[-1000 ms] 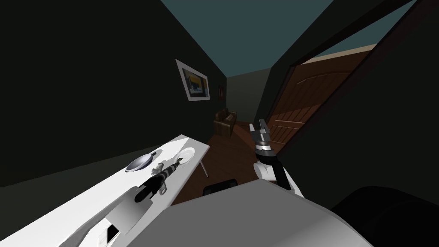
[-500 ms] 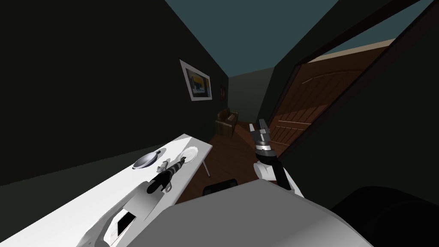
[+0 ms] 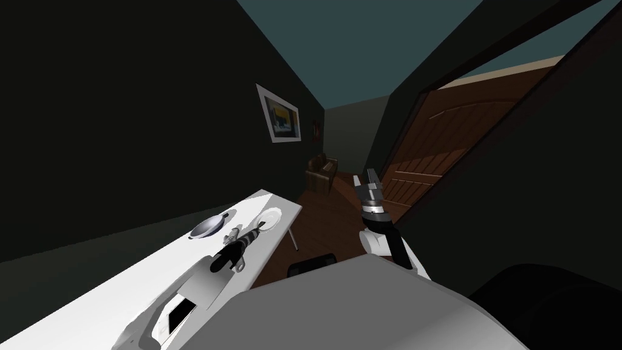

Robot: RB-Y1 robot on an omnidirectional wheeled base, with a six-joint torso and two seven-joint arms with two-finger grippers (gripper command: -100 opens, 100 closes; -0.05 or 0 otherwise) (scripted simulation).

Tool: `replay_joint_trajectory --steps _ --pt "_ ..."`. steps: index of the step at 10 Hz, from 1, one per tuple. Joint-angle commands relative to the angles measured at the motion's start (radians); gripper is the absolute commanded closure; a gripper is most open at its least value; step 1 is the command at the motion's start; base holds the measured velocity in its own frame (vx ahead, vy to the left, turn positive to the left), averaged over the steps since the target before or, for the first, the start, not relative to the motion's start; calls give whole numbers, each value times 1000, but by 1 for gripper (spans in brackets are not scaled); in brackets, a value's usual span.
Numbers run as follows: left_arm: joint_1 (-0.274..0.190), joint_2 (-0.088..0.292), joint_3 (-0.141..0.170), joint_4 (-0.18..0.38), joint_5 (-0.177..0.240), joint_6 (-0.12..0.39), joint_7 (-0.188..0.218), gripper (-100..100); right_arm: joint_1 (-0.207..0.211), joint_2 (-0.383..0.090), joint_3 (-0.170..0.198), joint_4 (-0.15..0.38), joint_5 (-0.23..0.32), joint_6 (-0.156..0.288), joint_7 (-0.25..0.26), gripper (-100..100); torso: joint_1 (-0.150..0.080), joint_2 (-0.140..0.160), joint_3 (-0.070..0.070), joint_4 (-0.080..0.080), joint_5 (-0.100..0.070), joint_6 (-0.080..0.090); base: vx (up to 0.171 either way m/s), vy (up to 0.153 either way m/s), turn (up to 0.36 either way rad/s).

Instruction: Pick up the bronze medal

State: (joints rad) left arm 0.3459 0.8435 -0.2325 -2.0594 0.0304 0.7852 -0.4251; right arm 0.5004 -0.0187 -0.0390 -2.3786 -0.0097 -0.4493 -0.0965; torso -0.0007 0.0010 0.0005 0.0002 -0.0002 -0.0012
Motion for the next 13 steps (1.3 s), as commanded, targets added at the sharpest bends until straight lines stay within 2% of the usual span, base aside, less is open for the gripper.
replay_joint_trajectory --steps 1,2,3,4,5,6,8,9,11,12,13 --pt "0 0 0 0 0 0 0 100 0 0 0 0 0 0 0 0 0 0 0 0 0 0 0 0 0" --pt "0 0 0 0 0 0 0 100 0 0 0 0 0 0 0 0 0 0 0 0 0 0 0 0 0" --pt "0 0 0 0 0 0 0 0 0 0 0 0 0 0 0 0 0 0 0 0 0 0 0 0 0" --pt "15 28 3 8 -5 -23 29 100 0 0 0 0 0 0 0 0 0 0 0 0 0 0 -10 -37 -49" --pt "34 63 8 13 -9 -46 63 100 0 0 0 0 0 0 0 0 -2 1 0 0 0 0 -16 -64 -58" --pt "34 63 8 13 -9 -46 68 100 0 0 0 0 0 0 0 0 -3 1 0 -1 -1 -1 -11 -53 -19" --pt "72 132 17 23 -18 -93 133 100 0 0 0 0 0 0 0 0 -3 0 0 -1 0 -1 2 -62 -50" --pt "72 134 17 23 -18 -93 147 100 0 0 0 0 0 0 0 0 -4 0 0 -1 -1 -1 -7 -47 -19" --pt "111 200 26 32 -26 -139 210 100 0 0 0 0 0 0 0 0 -2 1 0 -1 0 -1 -8 -50 -49" --pt "111 205 26 32 -26 -139 225 100 0 0 0 0 0 0 0 0 -3 1 0 -1 0 -1 -8 -46 -21" --pt "130 240 31 37 -31 -163 261 100 0 0 0 0 0 0 0 0 -3 1 0 -1 0 -1 -7 -45 -45"
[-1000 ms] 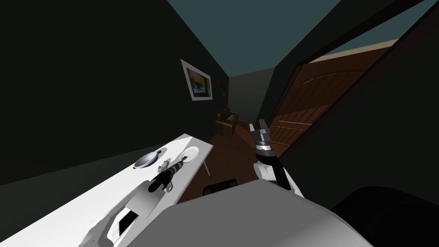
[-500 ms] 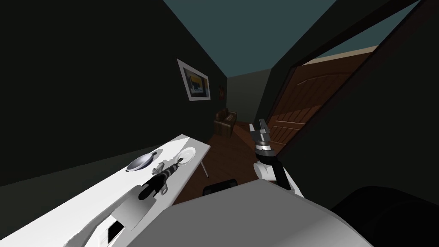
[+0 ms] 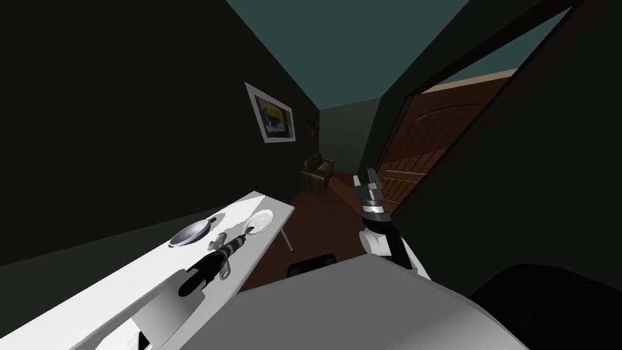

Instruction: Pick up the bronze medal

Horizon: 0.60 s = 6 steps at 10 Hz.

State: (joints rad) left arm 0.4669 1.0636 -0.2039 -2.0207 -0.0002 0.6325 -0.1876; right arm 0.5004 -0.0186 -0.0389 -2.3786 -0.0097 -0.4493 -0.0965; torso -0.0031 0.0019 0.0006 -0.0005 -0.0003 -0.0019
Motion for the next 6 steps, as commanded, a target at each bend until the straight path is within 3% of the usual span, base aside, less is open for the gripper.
replay_joint_trajectory --steps 1,2,3,4,5,6 --pt "28 50 7 3 -4 -33 50 100 0 0 0 0 0 0 0 0 0 0 0 0 0 0 -13 -65 -67" --pt "28 56 7 3 -4 -33 66 100 0 0 0 0 0 0 0 0 -1 0 0 0 0 0 -5 -49 -14" --pt "47 91 12 8 -9 -56 101 100 0 0 0 0 0 0 0 0 -1 0 0 0 0 0 0 -48 -47" --pt "47 91 12 8 -9 -56 105 100 0 0 0 0 0 0 0 0 0 -1 0 0 0 1 -2 -32 -15" --pt "66 126 17 13 -13 -80 144 100 0 0 0 0 0 0 0 0 0 -1 0 0 0 0 -4 -40 -39" --pt "55 111 14 11 -8 -65 121 100 0 0 0 0 0 0 0 0 0 0 0 0 0 0 -3 -19 -6"
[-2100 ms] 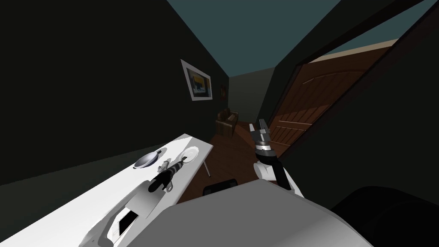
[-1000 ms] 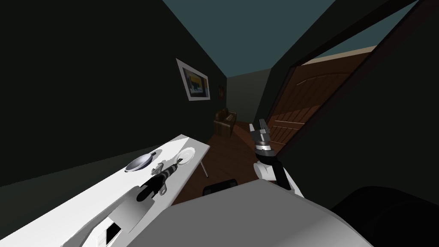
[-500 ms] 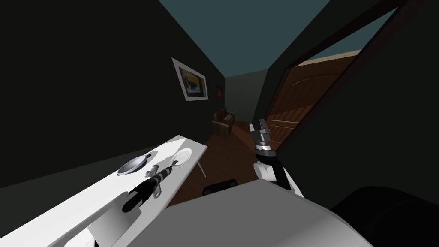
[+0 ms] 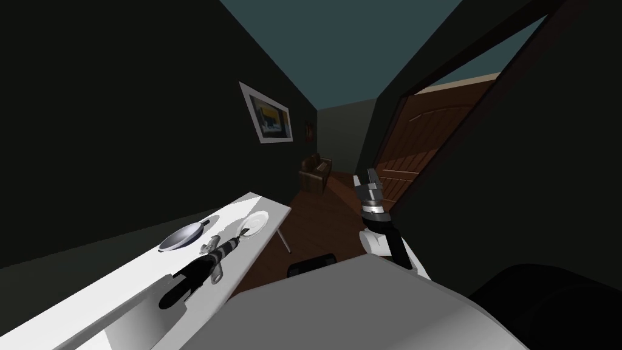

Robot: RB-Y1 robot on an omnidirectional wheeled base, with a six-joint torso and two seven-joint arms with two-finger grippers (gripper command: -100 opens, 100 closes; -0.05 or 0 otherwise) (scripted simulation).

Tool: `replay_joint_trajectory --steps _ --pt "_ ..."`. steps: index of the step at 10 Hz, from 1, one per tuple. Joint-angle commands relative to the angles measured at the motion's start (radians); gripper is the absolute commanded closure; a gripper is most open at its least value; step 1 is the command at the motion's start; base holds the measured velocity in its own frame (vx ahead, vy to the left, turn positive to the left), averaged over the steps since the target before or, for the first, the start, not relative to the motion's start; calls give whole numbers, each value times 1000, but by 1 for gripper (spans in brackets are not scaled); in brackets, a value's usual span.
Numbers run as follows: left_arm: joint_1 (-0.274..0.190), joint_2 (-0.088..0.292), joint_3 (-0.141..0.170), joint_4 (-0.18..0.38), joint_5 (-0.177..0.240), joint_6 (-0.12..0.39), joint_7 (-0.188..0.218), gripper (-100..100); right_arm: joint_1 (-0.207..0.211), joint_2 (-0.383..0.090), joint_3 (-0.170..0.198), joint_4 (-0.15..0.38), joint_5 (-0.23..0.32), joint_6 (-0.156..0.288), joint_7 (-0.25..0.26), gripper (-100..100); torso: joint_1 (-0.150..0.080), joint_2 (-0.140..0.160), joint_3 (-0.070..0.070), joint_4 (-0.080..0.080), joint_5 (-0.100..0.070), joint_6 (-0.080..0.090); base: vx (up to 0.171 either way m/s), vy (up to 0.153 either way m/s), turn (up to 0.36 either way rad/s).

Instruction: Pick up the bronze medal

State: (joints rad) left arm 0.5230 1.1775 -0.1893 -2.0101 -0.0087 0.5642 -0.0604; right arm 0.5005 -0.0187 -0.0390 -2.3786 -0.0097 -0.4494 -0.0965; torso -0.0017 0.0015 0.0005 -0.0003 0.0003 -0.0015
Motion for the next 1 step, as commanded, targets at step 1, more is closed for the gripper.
replay_joint_trajectory --steps 1 --pt "0 0 0 0 0 0 0 0 0 0 0 0 0 0 0 0 0 0 0 0 0 0 0 0 0"
